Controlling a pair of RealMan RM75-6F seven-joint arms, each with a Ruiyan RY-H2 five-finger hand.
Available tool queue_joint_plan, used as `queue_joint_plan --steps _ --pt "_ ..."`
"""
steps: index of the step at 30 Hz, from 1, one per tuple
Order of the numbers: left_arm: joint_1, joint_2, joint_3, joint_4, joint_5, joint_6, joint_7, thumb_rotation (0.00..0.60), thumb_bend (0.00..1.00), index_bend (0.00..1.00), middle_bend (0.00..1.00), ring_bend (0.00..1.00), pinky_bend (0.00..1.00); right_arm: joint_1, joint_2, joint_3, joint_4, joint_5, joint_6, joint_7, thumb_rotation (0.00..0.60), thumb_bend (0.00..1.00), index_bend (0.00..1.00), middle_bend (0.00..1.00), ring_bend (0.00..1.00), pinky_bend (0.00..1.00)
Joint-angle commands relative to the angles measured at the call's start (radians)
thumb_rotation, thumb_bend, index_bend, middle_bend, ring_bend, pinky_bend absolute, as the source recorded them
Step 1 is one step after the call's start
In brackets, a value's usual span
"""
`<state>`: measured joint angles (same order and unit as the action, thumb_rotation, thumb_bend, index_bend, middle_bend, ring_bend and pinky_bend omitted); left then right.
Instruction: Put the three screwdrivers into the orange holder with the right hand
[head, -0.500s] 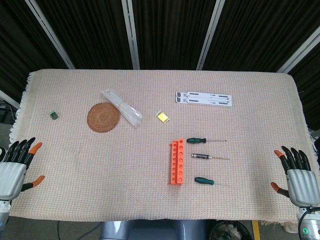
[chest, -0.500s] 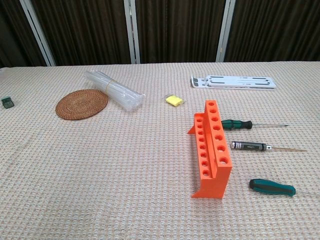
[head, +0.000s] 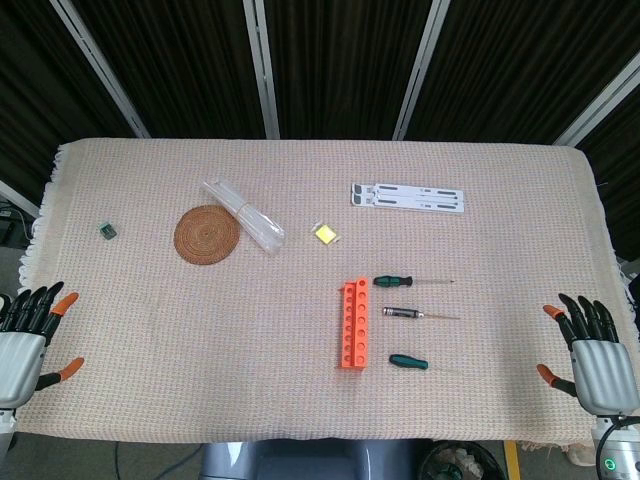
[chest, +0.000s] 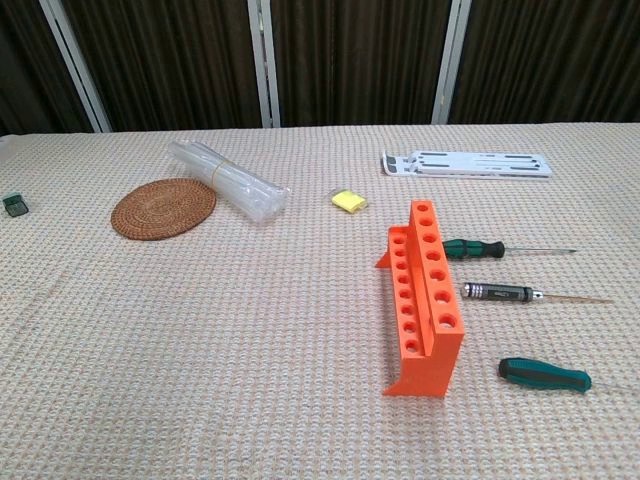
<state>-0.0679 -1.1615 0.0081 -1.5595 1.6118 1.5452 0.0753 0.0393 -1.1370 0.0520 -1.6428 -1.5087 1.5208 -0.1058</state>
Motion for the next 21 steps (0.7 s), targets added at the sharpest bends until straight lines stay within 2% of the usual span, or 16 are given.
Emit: queue_joint_plan --steps 1,13,21 --pt "0.0 0.001 -0.001 0.0 0.001 0.002 -0.001 0.6 0.14 0.13 0.0 0.0 0.0 -0.001 -0.008 0.001 0.008 -0.006 0.007 0.011 0.6 0.1 0.2 0.08 0.0 0.0" --pt "0.001 0.002 -0.002 0.003 0.005 0.008 -0.007 0.6 0.14 0.15 0.0 0.0 0.0 0.004 -0.035 0.002 0.027 -0.026 0.013 0.044 0.6 0.11 0.21 0.09 0.0 0.0" --pt "-0.002 0.002 -0.005 0.005 0.015 0.016 -0.006 0.6 0.14 0.15 0.0 0.0 0.0 0.02 -0.046 0.024 0.009 -0.02 0.009 0.035 0.6 0.15 0.27 0.11 0.0 0.0"
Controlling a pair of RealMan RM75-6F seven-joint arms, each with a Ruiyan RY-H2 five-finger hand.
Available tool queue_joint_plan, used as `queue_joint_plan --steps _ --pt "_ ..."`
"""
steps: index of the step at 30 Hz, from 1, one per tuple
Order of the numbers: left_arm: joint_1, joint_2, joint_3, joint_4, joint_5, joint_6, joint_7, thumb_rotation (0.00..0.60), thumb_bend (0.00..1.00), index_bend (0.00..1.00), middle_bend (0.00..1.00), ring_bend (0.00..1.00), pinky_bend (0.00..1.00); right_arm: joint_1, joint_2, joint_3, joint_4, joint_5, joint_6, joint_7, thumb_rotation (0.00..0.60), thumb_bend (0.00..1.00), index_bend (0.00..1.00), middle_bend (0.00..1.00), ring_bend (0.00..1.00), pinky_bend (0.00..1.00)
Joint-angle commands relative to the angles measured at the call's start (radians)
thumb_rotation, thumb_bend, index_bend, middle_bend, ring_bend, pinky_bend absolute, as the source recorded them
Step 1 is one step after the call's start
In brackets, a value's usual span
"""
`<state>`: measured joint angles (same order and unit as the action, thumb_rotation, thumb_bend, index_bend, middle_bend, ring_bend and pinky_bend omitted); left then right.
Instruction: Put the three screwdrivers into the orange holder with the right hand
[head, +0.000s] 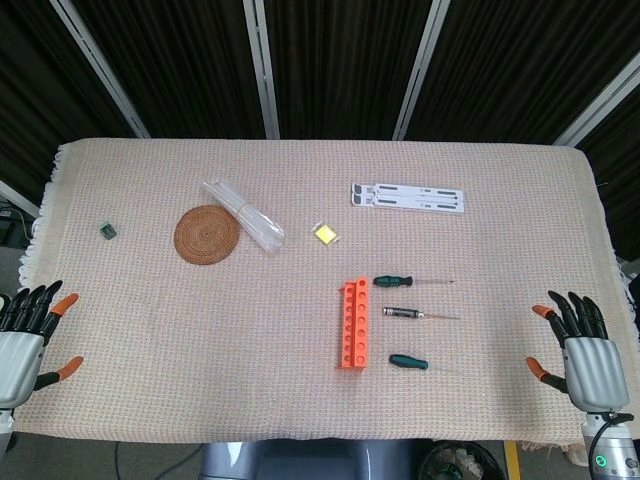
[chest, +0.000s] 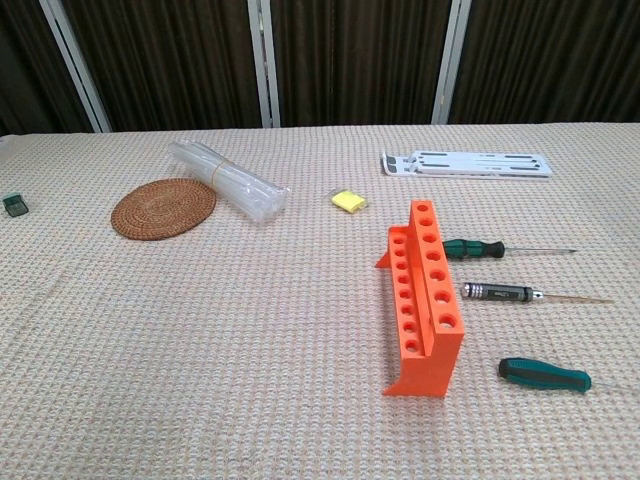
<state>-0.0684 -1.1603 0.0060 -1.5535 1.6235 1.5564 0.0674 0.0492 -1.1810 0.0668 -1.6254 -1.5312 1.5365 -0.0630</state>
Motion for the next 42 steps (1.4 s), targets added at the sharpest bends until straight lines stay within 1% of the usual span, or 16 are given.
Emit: queue_joint_plan --steps 1,4,6,11,13,16,18,20,26,31,33,38,42 --pt "-0.004 0.002 -0.004 -0.002 0.005 0.003 0.003 0.6 0.14 0.15 0.0 0.0 0.0 0.023 -0.003 0.019 -0.016 0.002 -0.016 -0.012 0.6 0.16 0.29 0.13 0.0 0.0" --pt "-0.01 0.002 -0.007 -0.005 0.003 -0.005 0.005 0.6 0.14 0.15 0.0 0.0 0.0 0.055 0.007 0.038 -0.039 0.011 -0.054 -0.021 0.6 0.19 0.34 0.17 0.01 0.04" --pt "-0.012 0.002 -0.008 -0.006 0.001 -0.009 0.007 0.6 0.14 0.15 0.0 0.0 0.0 0.081 0.019 0.05 -0.058 0.015 -0.085 -0.04 0.6 0.2 0.35 0.17 0.01 0.04" --pt "-0.016 0.007 -0.014 -0.009 0.0 -0.007 0.015 0.6 0.14 0.15 0.0 0.0 0.0 0.163 0.041 0.086 -0.096 0.043 -0.187 -0.136 0.6 0.2 0.36 0.17 0.01 0.04" --pt "-0.017 0.009 -0.019 -0.011 -0.002 -0.004 0.019 0.6 0.14 0.15 0.0 0.0 0.0 0.199 0.044 0.1 -0.109 0.061 -0.235 -0.164 0.6 0.22 0.35 0.17 0.01 0.04" --pt "-0.021 0.014 -0.022 -0.015 -0.004 -0.007 0.026 0.6 0.14 0.15 0.0 0.0 0.0 0.256 0.042 0.119 -0.116 0.089 -0.312 -0.186 0.6 0.3 0.35 0.17 0.0 0.04" --pt "-0.023 0.016 -0.023 -0.017 -0.005 -0.01 0.028 0.6 0.14 0.15 0.0 0.0 0.0 0.281 0.037 0.126 -0.117 0.101 -0.344 -0.189 0.6 0.34 0.35 0.17 0.0 0.04" --pt "-0.027 0.018 -0.026 -0.02 -0.006 -0.014 0.033 0.6 0.14 0.15 0.0 0.0 0.0 0.326 0.023 0.14 -0.113 0.132 -0.407 -0.194 0.6 0.37 0.35 0.16 0.0 0.04" --pt "-0.036 0.023 -0.032 -0.026 -0.011 -0.023 0.039 0.6 0.14 0.15 0.0 0.0 0.0 0.433 -0.026 0.168 -0.073 0.253 -0.553 -0.233 0.6 0.4 0.34 0.16 0.0 0.04" --pt "-0.042 0.022 -0.032 -0.024 -0.014 -0.031 0.031 0.6 0.14 0.15 0.0 0.0 0.0 0.516 -0.054 0.172 -0.048 0.405 -0.646 -0.365 0.6 0.4 0.33 0.15 0.0 0.03" --pt "-0.047 0.022 -0.031 -0.022 -0.025 -0.049 0.028 0.6 0.14 0.15 0.0 0.0 0.0 0.566 -0.087 0.177 -0.02 0.479 -0.684 -0.416 0.6 0.4 0.33 0.15 0.0 0.03" --pt "-0.05 0.02 -0.033 -0.016 -0.023 -0.046 0.019 0.6 0.14 0.15 0.0 0.0 0.0 0.64 -0.137 0.173 0.023 0.616 -0.712 -0.494 0.6 0.38 0.32 0.15 0.0 0.01" --pt "-0.052 0.019 -0.031 -0.009 -0.026 -0.051 0.01 0.6 0.14 0.15 0.0 0.0 0.0 0.689 -0.167 0.16 0.045 0.689 -0.716 -0.545 0.6 0.33 0.34 0.15 0.0 0.0"
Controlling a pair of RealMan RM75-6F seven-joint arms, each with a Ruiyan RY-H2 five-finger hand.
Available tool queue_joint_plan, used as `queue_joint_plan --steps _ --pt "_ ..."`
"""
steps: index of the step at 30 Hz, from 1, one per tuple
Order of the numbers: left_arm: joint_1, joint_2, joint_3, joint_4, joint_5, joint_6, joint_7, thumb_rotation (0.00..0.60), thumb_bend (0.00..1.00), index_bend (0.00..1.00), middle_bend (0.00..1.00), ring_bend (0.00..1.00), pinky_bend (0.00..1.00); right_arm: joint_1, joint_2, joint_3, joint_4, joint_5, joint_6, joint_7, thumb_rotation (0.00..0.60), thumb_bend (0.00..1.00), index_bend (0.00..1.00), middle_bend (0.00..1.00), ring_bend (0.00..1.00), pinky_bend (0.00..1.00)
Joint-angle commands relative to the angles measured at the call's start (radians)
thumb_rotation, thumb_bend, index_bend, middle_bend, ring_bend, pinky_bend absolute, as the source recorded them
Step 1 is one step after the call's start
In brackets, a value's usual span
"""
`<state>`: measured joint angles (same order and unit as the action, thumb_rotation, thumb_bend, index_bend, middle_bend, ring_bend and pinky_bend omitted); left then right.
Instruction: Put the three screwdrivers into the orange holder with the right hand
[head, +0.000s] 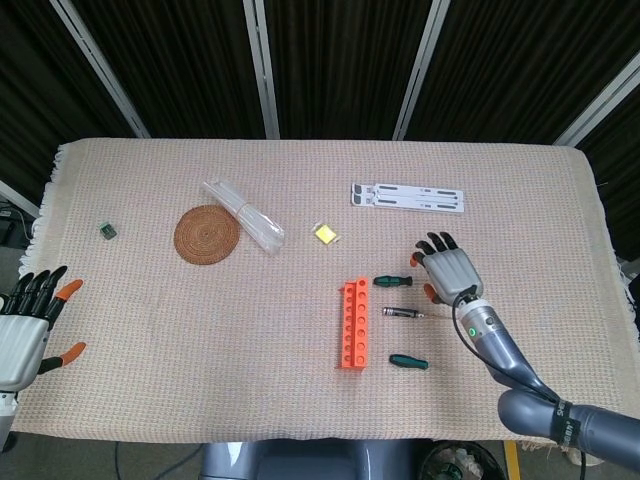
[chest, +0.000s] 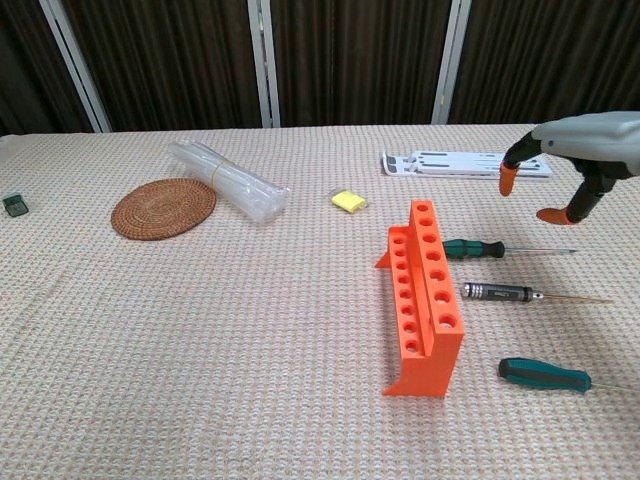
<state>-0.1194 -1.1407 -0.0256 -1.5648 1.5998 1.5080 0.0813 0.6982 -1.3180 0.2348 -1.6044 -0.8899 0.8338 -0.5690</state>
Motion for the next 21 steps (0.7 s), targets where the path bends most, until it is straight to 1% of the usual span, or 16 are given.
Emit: queue_joint_plan --steps 1,3,5,12,16,21 --pt "-0.002 -0.001 0.001 0.003 -0.004 -0.005 -0.004 0.6 0.14 0.15 0.0 0.0 0.0 0.052 -0.037 -0.01 0.029 0.063 -0.013 -0.05 0.6 0.31 0.34 0.15 0.0 0.0" --pt "-0.002 -0.001 0.001 0.005 -0.005 -0.006 -0.004 0.6 0.14 0.15 0.0 0.0 0.0 0.063 -0.044 -0.013 0.033 0.077 -0.01 -0.061 0.6 0.26 0.35 0.15 0.0 0.0" --pt "-0.002 -0.002 0.0 0.006 -0.006 -0.005 -0.004 0.6 0.14 0.15 0.0 0.0 0.0 0.08 -0.055 -0.016 0.039 0.099 -0.008 -0.073 0.6 0.24 0.35 0.15 0.0 0.0" --pt "-0.002 -0.003 0.0 0.008 -0.009 -0.004 -0.004 0.6 0.14 0.15 0.0 0.0 0.0 0.132 -0.093 -0.024 0.06 0.166 -0.009 -0.102 0.6 0.23 0.38 0.15 0.0 0.0" --pt "-0.005 -0.006 0.001 0.009 -0.011 -0.009 0.0 0.6 0.14 0.16 0.0 0.0 0.0 0.169 -0.136 -0.019 0.109 0.233 -0.023 -0.098 0.6 0.2 0.4 0.15 0.0 0.0" --pt "-0.005 -0.006 0.0 0.01 -0.014 -0.009 0.001 0.6 0.14 0.16 0.0 0.0 0.0 0.215 -0.177 -0.038 0.172 0.302 -0.037 -0.114 0.6 0.18 0.41 0.15 0.0 0.0"
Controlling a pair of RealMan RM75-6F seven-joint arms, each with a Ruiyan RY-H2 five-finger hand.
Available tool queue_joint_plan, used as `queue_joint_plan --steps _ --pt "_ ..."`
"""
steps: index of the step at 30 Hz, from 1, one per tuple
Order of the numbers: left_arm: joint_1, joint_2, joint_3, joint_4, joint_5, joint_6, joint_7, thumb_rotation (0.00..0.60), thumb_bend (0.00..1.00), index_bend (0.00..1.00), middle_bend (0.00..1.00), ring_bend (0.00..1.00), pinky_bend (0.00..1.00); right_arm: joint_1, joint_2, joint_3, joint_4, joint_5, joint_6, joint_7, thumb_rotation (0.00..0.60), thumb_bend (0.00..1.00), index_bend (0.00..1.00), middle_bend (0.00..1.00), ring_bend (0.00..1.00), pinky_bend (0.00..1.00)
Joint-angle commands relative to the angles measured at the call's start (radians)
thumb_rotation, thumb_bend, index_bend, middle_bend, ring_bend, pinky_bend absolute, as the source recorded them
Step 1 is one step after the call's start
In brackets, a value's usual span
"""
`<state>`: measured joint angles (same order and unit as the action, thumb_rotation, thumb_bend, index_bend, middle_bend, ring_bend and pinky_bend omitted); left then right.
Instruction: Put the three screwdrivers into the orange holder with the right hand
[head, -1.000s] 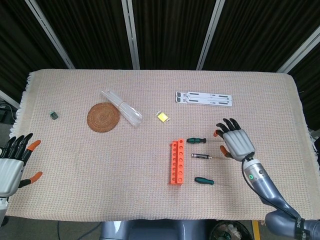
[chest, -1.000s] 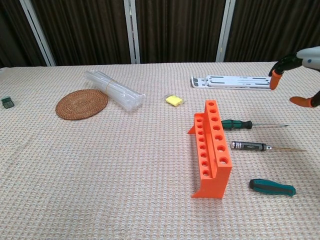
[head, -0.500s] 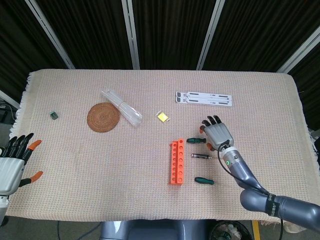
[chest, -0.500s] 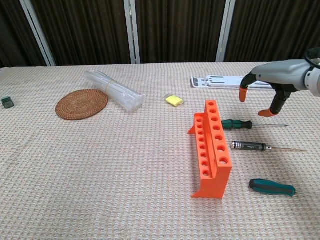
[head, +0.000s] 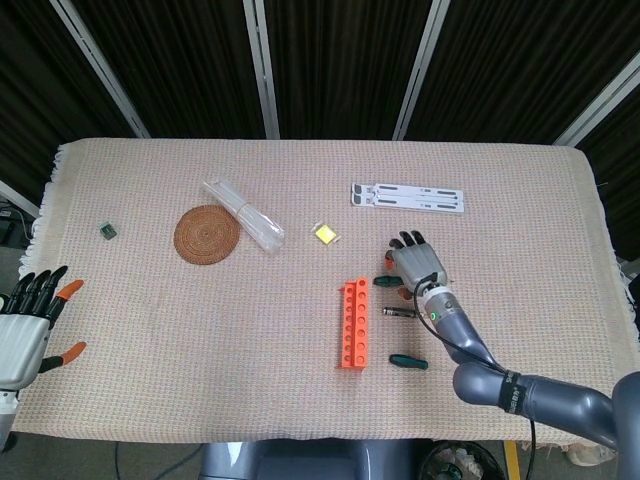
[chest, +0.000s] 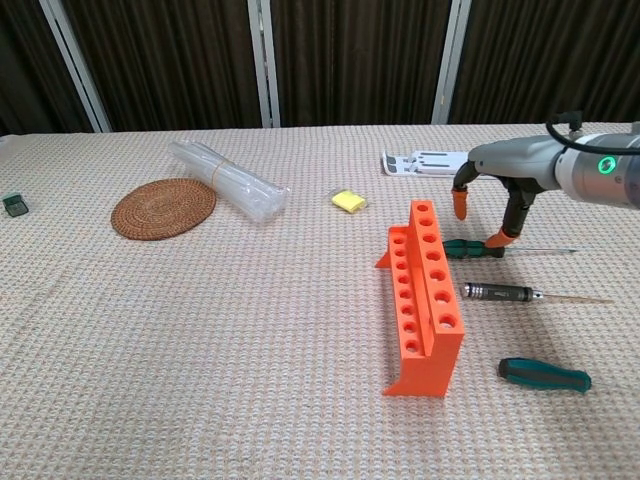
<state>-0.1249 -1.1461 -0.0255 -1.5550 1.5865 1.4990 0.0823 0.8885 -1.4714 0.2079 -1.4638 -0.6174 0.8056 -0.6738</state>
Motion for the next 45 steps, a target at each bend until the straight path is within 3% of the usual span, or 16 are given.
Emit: queue_joint_plan --steps 1,18,45 --pt "0.0 -0.001 0.0 0.001 -0.002 0.0 -0.001 0.6 0.14 0.16 0.0 0.0 0.0 0.032 -0.03 -0.015 0.042 0.04 -0.011 -0.013 0.6 0.19 0.42 0.15 0.0 0.0" --pt "0.0 -0.005 0.001 0.02 -0.01 -0.001 -0.013 0.6 0.14 0.16 0.0 0.0 0.0 0.101 -0.079 -0.061 0.111 0.154 -0.019 -0.025 0.6 0.2 0.45 0.15 0.0 0.0" --pt "0.001 -0.017 0.003 0.046 -0.018 -0.003 -0.03 0.6 0.14 0.16 0.0 0.0 0.0 0.135 -0.096 -0.111 0.128 0.197 -0.017 -0.013 0.6 0.2 0.5 0.16 0.0 0.0"
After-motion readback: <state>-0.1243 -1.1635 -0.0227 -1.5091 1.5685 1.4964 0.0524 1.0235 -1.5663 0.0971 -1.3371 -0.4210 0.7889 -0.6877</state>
